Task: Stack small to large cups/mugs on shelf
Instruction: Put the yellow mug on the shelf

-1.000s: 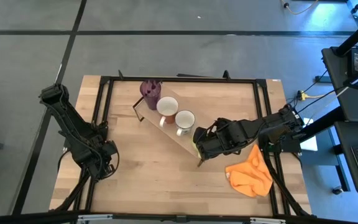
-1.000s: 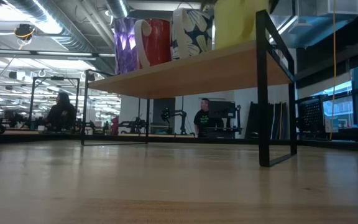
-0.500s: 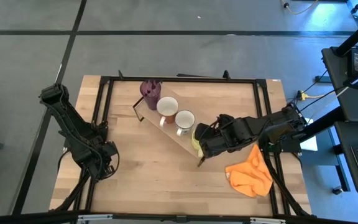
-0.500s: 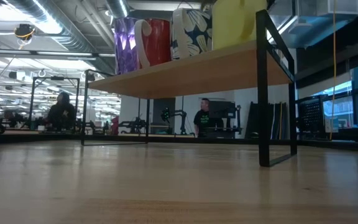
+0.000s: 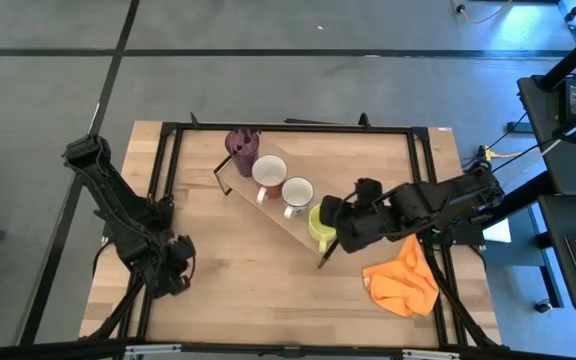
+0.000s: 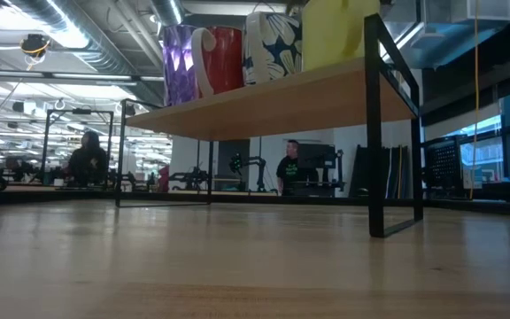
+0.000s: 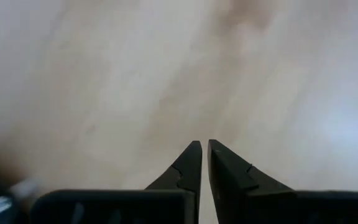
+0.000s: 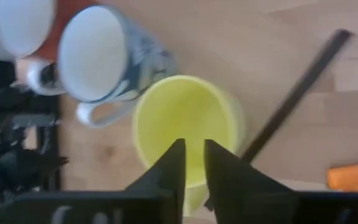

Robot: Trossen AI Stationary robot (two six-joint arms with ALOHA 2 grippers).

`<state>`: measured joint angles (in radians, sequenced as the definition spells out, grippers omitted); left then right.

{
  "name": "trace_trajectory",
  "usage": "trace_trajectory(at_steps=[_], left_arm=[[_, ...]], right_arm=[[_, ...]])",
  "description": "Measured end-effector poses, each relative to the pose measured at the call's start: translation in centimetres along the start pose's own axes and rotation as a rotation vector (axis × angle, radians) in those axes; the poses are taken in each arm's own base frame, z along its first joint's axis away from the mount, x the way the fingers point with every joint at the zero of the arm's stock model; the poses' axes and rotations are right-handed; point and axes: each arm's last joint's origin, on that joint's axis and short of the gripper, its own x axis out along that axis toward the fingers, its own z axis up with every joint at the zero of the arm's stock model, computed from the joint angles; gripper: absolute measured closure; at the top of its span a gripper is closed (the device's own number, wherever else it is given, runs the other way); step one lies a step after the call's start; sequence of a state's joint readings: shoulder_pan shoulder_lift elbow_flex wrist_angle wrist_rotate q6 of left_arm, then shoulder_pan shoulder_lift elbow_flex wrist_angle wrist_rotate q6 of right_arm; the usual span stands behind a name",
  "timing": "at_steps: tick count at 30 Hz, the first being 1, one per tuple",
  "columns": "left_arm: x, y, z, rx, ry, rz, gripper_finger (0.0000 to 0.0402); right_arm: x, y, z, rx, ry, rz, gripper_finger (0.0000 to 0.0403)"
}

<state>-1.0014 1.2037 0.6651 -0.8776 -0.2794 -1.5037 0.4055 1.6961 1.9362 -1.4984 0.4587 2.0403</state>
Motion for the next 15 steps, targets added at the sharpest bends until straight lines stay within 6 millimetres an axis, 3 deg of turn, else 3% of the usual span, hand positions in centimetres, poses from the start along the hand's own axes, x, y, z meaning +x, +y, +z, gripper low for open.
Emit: trace_trajectory(at_steps=[4,8,15], left_arm=[[0.2,-0.8,0.8,-0.042,-0.038,-0.075,0.0378],[-0.3,-1.5,2.5,-0.103,-0.094,-0.116,0.0378],[-2.6,-2.6,6.8,-0.167,-0.323,-0.128,0.0378]], right_arm=[[-0.1,0.9,0.1,-0.072,-0.018,0.102,0.0395],[0.0,2.0,0.4,-0.119,-0.010,0.176,0.0393],[0.0,3.6,0.8,-0.262,-0.034,0.299,0.0398]])
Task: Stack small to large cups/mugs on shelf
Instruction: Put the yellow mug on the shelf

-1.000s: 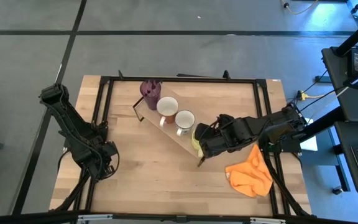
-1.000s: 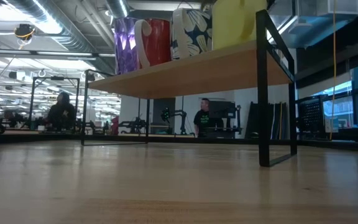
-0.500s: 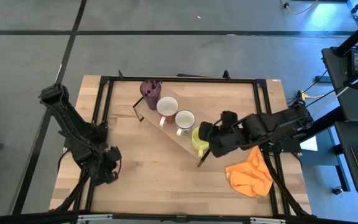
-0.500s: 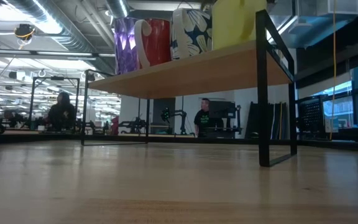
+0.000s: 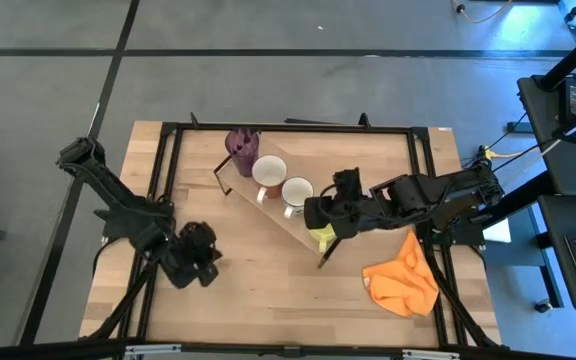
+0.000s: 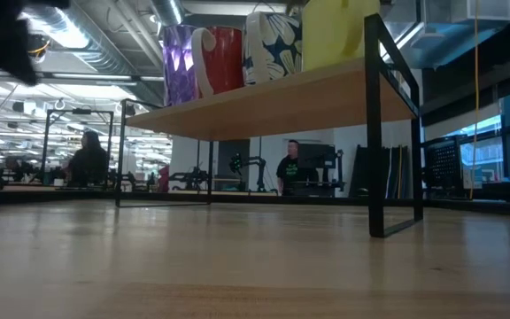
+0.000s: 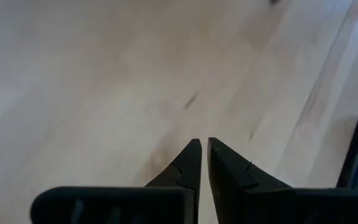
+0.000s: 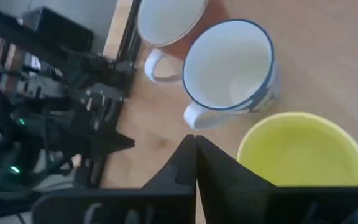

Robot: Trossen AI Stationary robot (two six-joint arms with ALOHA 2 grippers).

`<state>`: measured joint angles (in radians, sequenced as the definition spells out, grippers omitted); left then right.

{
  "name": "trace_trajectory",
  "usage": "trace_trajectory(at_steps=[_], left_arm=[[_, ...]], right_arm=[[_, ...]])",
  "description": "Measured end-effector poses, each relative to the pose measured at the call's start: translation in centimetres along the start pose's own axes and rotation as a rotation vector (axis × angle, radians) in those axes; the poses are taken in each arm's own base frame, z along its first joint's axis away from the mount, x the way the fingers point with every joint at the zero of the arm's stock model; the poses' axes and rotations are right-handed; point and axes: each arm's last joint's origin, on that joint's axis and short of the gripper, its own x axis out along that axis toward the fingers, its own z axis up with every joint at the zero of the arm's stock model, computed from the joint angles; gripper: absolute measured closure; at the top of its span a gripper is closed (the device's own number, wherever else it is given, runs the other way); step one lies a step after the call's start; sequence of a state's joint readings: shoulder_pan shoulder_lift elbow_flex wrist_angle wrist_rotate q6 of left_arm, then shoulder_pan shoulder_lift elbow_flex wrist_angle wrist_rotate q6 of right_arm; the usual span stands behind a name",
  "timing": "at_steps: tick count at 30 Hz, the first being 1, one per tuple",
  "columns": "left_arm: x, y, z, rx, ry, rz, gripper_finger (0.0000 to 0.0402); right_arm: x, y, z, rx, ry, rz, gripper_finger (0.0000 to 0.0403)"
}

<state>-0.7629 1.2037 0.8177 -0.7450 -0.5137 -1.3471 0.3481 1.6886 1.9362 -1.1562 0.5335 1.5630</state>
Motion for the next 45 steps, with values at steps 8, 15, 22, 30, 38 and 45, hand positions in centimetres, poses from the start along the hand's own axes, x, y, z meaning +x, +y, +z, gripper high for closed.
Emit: trace_trajectory(at_steps=[8,15,22,30,38,45], left_arm=[[-1.0,-1.3,4.1,-0.079,-0.068,-0.028,0.0378],[-1.9,-2.6,5.4,-0.139,-0.106,-0.119,0.0378],[-2.4,-3.9,5.4,-0.192,-0.202,-0.221,0.0378],[-0.8,-4.8,4.8,-0.227,-0.199,-0.194,0.0378],[1.4,-6.8,5.1,-0.199,-0.207,-0.281,0.0379],[2.4,-7.1,7.0,-0.138,-0.297,-0.306,0.0379]], right_arm=[[-0.1,-0.4,0.1,-0.141,0.063,-0.025,0.0400],[-1.5,-2.1,0.4,-0.241,0.068,-0.141,0.0401],[-3.1,-3.6,1.4,-0.287,0.045,-0.230,0.0401],[-3.1,-4.7,1.1,-0.283,0.114,-0.309,0.0401],[-1.5,-5.6,1.1,-0.287,0.104,-0.382,0.0401],[-0.4,-6.2,1.2,-0.286,0.098,-0.430,0.0401]])
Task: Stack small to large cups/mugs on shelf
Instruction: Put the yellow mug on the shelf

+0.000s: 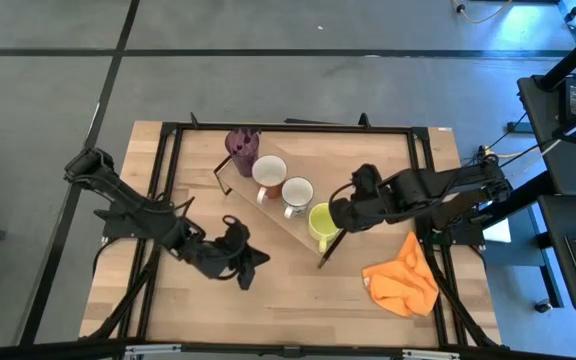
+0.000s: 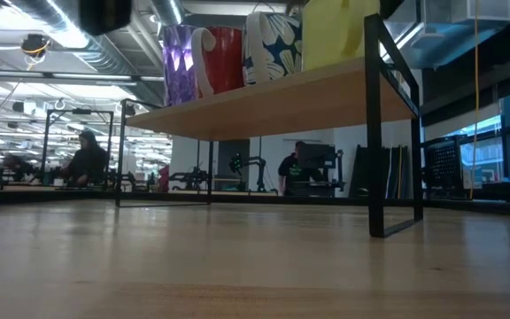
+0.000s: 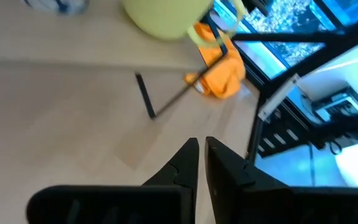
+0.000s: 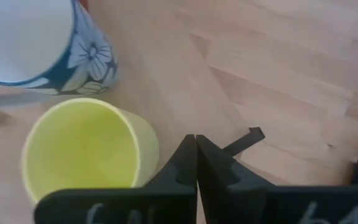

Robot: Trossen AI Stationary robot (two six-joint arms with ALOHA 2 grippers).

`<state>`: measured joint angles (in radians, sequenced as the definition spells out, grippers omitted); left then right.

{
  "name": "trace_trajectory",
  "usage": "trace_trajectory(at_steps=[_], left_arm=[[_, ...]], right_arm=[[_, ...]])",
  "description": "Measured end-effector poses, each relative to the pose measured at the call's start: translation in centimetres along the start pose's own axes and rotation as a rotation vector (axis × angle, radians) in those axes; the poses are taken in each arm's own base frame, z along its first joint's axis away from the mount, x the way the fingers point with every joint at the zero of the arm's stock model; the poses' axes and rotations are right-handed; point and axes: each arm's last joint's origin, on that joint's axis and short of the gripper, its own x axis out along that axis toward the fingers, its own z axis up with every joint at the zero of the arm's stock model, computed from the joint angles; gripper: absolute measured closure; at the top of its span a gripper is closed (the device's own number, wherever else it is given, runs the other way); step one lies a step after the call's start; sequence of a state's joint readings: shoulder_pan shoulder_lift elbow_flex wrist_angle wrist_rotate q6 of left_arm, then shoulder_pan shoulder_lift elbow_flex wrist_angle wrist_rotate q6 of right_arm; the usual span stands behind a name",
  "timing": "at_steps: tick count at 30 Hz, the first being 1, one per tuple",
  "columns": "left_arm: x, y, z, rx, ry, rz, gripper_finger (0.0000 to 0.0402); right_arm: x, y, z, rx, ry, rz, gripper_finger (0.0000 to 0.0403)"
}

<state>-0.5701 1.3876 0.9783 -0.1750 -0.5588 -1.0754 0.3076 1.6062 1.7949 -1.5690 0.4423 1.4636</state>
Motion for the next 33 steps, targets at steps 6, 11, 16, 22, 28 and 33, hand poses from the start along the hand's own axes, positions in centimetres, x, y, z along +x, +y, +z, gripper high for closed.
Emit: trace_trajectory(at_steps=[6,11,16,22,28,33], left_arm=[[1.0,0.9,1.6,0.008,-0.049,0.046,0.0379],[1.4,1.4,2.4,0.012,-0.047,0.056,0.0379],[1.7,1.7,2.8,0.002,-0.052,0.065,0.0379],[1.8,1.8,2.9,0.001,-0.035,0.057,0.0379],[1.7,1.8,2.8,0.005,-0.029,0.055,0.0379],[1.7,1.7,2.7,0.036,-0.015,0.047,0.0379]], right_arm=[[1.3,0.1,-0.5,-0.003,0.003,-0.021,0.0401],[2.1,0.5,-0.8,0.007,0.002,-0.001,0.0401],[2.7,0.6,-0.9,0.009,-0.001,0.000,0.0401],[2.9,0.7,-1.6,-0.009,0.056,-0.002,0.0400],[2.2,0.9,-3.3,-0.013,0.165,0.032,0.0400],[1.3,2.9,-4.9,0.011,0.181,0.226,0.0401]])
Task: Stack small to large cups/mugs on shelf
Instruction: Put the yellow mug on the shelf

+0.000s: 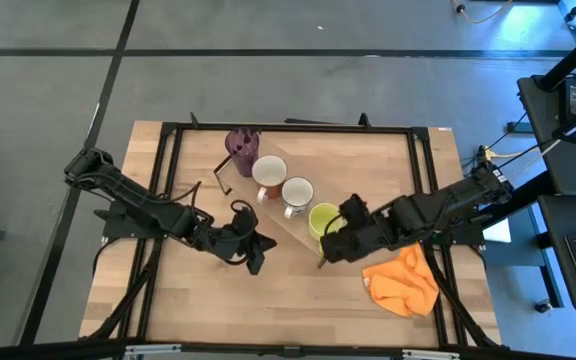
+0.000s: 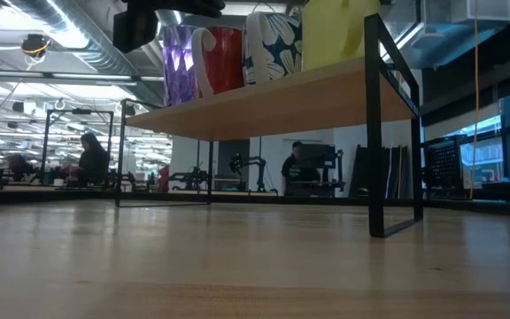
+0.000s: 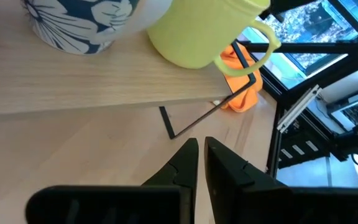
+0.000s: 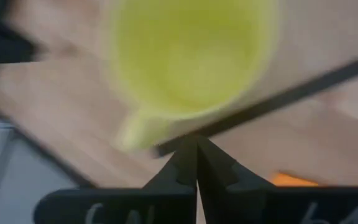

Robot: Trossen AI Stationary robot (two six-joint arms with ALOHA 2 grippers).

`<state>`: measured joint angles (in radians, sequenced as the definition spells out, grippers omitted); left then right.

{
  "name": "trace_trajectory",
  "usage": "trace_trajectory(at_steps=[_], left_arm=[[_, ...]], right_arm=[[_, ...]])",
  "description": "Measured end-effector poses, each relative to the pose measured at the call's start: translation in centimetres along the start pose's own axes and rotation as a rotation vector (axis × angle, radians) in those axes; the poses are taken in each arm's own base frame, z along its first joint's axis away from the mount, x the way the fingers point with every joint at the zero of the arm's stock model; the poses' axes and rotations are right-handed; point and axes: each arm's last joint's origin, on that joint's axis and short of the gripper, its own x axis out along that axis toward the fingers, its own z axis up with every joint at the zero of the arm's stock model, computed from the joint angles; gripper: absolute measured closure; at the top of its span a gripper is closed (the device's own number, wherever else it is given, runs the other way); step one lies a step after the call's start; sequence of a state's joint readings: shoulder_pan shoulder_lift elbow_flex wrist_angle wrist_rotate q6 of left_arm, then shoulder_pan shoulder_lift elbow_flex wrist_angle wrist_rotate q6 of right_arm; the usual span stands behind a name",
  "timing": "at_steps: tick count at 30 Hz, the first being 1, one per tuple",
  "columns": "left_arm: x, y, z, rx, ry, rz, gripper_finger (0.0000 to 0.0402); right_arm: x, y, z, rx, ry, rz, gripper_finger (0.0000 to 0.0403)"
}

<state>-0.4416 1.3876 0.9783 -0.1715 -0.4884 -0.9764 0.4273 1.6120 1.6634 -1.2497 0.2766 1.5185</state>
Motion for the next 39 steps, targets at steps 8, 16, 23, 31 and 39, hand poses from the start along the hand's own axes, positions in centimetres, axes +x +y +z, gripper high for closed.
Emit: trace_trajectory(at_steps=[8,16,23,31,39], left_arm=[[-0.3,-0.4,-0.6,0.013,0.034,-0.029,0.0379],[-1.1,-1.2,-1.8,0.040,0.068,-0.068,0.0379],[-1.6,-1.6,-2.5,0.048,0.070,-0.080,0.0379],[-1.8,-1.8,-2.7,0.054,0.069,-0.084,0.0379],[-1.8,-1.8,-2.7,0.054,0.069,-0.082,0.0379]], right_arm=[[1.8,1.3,-1.2,0.002,-0.009,0.007,0.0401],[3.7,2.6,-1.9,0.003,0.000,0.034,0.0401],[3.8,2.7,-1.8,0.004,-0.049,0.040,0.0402],[3.9,2.8,-1.1,0.019,-0.090,0.040,0.0402],[4.0,2.6,-0.8,0.016,-0.122,0.024,0.0402]])
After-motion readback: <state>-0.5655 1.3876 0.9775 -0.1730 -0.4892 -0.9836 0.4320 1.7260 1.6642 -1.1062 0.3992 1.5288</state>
